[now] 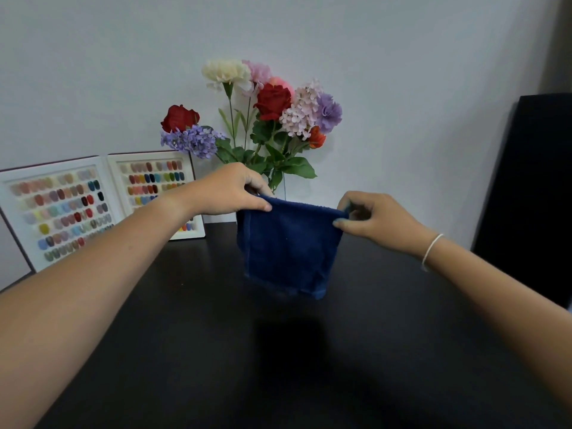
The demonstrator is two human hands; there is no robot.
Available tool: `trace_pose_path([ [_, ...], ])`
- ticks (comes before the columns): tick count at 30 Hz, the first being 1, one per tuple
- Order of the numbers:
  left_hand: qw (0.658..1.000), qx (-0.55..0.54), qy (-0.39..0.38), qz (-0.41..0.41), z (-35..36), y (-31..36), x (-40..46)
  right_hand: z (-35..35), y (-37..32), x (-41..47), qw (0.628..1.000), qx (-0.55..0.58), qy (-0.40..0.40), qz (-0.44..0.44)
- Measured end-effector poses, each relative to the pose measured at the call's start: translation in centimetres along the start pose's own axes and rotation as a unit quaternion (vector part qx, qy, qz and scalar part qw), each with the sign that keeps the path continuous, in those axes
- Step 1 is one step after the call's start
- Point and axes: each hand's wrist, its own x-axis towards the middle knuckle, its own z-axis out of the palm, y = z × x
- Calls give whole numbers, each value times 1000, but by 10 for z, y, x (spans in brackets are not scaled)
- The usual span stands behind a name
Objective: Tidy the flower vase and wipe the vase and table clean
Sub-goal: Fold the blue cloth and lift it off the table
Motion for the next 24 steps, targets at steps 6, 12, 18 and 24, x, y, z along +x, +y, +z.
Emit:
trace_pose_path([
  [6,998,-44,36,21,8,0,3,-22,-6,8,998,36,51,-11],
  [12,999,-35,18,24,23,1,15,-35,10,0,987,142,58,41],
  [18,998,16,-25,50,56,15,26,-49,26,-26,972,185,99,105],
  [24,980,-189,-11,68,88,54,33,-84,31,-70,959,200,137,144],
])
